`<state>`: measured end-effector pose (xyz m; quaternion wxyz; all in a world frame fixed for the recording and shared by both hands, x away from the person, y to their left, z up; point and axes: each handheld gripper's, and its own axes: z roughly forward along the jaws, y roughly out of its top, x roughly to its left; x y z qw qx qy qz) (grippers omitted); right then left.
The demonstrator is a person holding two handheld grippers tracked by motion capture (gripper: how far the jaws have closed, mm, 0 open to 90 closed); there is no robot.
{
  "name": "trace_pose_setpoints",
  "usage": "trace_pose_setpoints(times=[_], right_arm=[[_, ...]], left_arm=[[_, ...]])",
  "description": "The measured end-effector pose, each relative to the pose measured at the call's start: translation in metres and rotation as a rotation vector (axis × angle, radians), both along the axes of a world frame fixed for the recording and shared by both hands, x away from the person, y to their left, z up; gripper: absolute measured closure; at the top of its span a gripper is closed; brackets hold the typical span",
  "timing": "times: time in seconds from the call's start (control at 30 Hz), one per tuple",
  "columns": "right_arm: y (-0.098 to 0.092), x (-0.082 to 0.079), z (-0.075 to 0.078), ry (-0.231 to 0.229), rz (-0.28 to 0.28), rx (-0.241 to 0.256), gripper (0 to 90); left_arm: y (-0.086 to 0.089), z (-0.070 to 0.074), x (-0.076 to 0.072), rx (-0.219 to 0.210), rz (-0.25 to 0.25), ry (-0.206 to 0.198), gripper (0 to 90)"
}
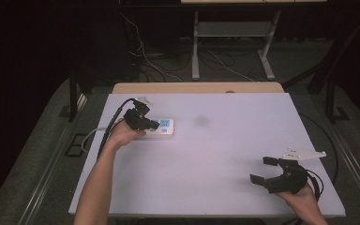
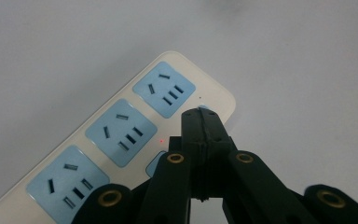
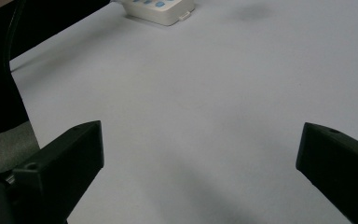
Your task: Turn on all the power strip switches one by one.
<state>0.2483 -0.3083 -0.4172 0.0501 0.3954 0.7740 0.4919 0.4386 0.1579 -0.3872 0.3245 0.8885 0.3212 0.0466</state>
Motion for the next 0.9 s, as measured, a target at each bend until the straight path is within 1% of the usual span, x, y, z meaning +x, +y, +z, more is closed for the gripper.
trace_pose_setpoints(times=[0.27, 0.37, 0.47, 0.67, 0.8, 0.87, 0.9], right_arm=[[-0.001, 0.000, 0.000, -0.002, 0.000, 0.002, 0.5], [-0.001, 0.000, 0.001, -0.001, 0.000, 0.002, 0.5], [-0.001, 0.000, 0.001, -0.002, -0.002, 0.004, 0.5], [0.000, 0.000, 0.001, -0.001, 0.001, 0.001, 0.5], [0.000, 0.000, 0.000, -0.002, 0.000, 0.002, 0.5], [0.000, 0.001, 0.000, -0.003, 0.001, 0.002, 0.5], [0.000, 0.001, 0.000, -0.001, 0.001, 0.002, 0.5]], left_arm=[[-0.010, 0.011, -0.002, -0.003, -0.030, -0.024, 89.2], [-0.015, 0.014, -0.003, -0.008, -0.045, -0.031, 89.1], [-0.019, 0.014, -0.004, 0.000, -0.060, -0.035, 89.1], [-0.023, 0.012, -0.004, 0.007, -0.064, -0.042, 89.1], [-0.024, 0.008, -0.003, 0.003, -0.054, -0.037, 89.1], [-0.025, 0.005, -0.002, 0.006, -0.055, -0.034, 89.1], [-0.025, 0.004, -0.002, 0.014, -0.054, -0.032, 89.1]])
